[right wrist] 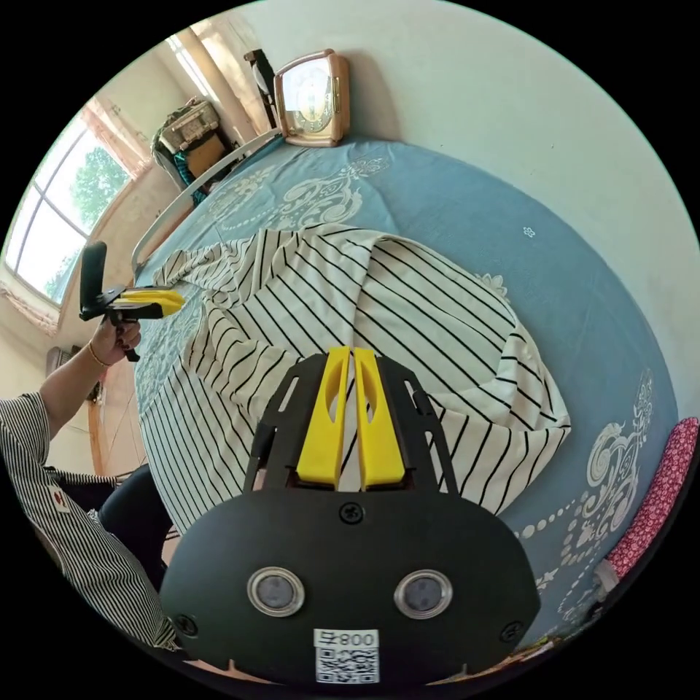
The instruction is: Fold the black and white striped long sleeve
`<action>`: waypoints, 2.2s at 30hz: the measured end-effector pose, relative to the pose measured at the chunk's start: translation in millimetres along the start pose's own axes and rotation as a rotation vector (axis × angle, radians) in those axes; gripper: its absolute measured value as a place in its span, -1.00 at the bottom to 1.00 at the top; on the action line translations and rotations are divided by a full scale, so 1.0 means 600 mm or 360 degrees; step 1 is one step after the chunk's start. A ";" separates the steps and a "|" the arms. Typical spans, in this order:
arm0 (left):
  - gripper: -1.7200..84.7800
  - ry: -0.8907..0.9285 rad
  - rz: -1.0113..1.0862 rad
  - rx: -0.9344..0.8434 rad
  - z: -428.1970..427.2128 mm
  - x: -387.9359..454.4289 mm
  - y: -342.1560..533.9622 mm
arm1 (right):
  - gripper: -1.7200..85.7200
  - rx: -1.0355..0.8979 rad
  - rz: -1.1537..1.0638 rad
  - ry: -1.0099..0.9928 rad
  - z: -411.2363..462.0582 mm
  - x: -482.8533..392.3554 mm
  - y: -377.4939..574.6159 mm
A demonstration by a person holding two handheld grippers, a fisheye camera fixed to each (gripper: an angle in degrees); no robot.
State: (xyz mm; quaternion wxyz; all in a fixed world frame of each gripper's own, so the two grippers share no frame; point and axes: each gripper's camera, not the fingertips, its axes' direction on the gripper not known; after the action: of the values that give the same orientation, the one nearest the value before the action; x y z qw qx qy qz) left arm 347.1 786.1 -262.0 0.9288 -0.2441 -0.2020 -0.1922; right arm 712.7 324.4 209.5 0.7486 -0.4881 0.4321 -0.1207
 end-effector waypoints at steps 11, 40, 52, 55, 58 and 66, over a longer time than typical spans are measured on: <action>-0.92 -0.0093 -0.0006 -0.0197 0.088 0.014 0.050 | -0.94 -0.0117 -0.0335 -0.0055 0.050 -0.155 0.083; -0.96 0.0395 -0.0107 0.0142 0.056 -0.079 0.149 | -0.96 -0.0060 -0.0165 -0.0081 -0.030 -0.083 0.104; -0.95 0.0363 -0.0142 -0.0050 0.168 -0.087 0.244 | -0.88 -0.0113 -0.0001 -0.0139 -0.058 -0.073 0.188; -0.94 0.0325 -0.0149 0.0079 0.163 -0.076 0.237 | -0.87 -0.0044 0.0090 -0.0113 -0.085 -0.062 0.215; -0.94 0.0284 -0.0013 0.0042 0.202 -0.030 0.194 | -0.86 0.0044 0.0242 -0.0021 -0.124 -0.047 0.262; -0.92 0.0546 0.0516 -0.0149 0.499 0.183 -0.036 | -0.77 0.0112 0.0464 0.0391 -0.185 -0.053 0.391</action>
State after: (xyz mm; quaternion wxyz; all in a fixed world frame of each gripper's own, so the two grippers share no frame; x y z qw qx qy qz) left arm 345.4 899.2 37.0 0.9559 -0.2799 0.0096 -0.0885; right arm 552.2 390.1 13.4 0.7165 -0.3753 0.5819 -0.0847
